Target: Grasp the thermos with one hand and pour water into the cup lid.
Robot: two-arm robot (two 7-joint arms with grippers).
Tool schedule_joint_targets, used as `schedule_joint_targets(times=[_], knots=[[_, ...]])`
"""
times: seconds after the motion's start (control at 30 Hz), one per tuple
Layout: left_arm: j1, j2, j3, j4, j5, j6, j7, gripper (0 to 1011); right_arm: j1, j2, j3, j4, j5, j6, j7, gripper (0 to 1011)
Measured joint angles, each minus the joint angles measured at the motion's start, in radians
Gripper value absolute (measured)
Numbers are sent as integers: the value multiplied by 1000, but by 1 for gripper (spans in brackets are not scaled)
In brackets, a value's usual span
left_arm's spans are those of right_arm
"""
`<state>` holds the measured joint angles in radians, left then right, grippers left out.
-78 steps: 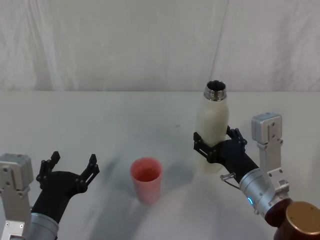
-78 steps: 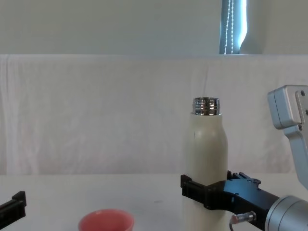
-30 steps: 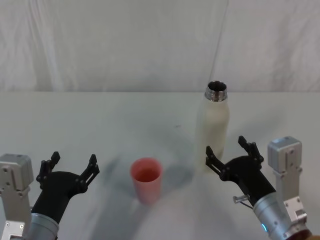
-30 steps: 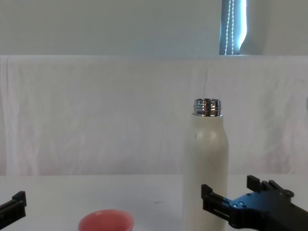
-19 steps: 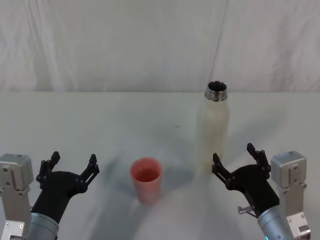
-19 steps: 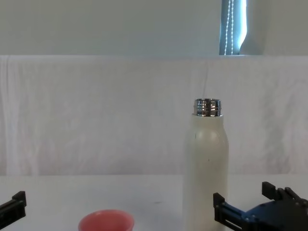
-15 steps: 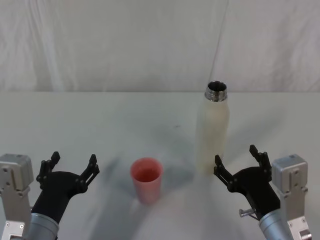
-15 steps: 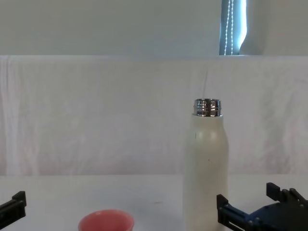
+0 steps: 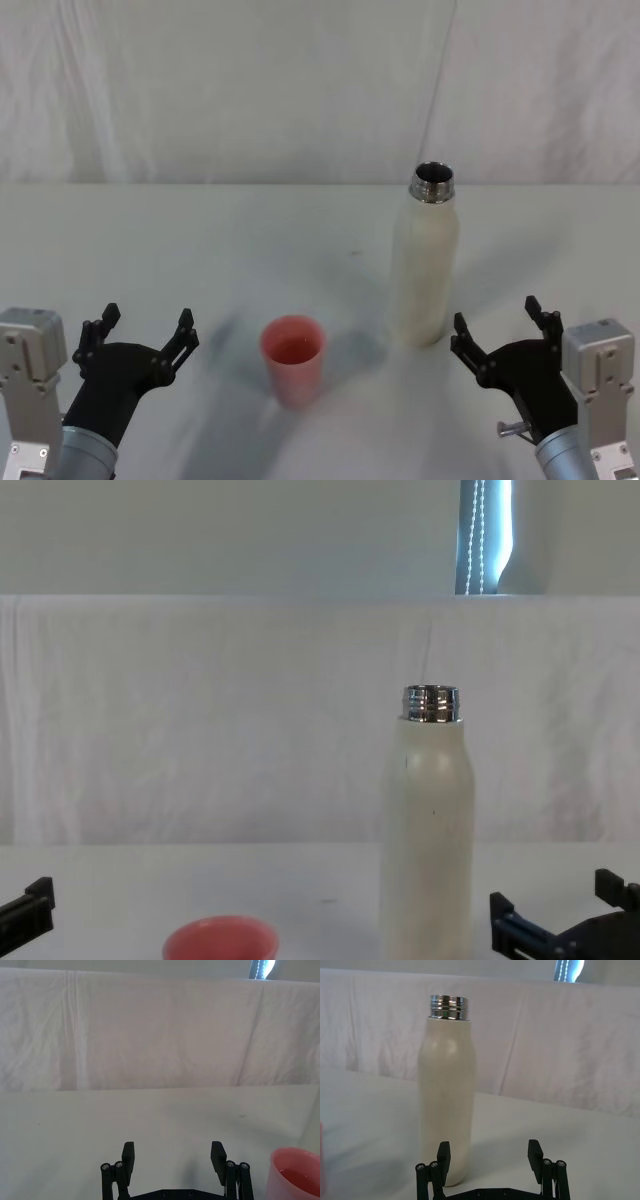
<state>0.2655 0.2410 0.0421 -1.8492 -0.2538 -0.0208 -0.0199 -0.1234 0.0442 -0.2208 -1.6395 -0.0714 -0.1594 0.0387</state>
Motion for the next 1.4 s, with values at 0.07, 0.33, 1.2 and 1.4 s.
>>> schedule_joint_targets(times=[0.07, 0.33, 1.2, 1.4], knots=[[0, 0, 0, 0, 0, 0, 0, 1001, 8, -3, 11, 6, 0, 0, 3, 1001], [0, 0, 0, 0, 0, 0, 0, 1001, 25, -6, 30, 14, 4, 6, 14, 1001], [0, 0, 0, 0, 0, 0, 0, 1001, 31, -19, 59, 28, 19, 4, 20, 1001], [0, 0, 0, 0, 0, 0, 0, 1001, 34, -23, 60, 36, 19, 4, 20, 1001]])
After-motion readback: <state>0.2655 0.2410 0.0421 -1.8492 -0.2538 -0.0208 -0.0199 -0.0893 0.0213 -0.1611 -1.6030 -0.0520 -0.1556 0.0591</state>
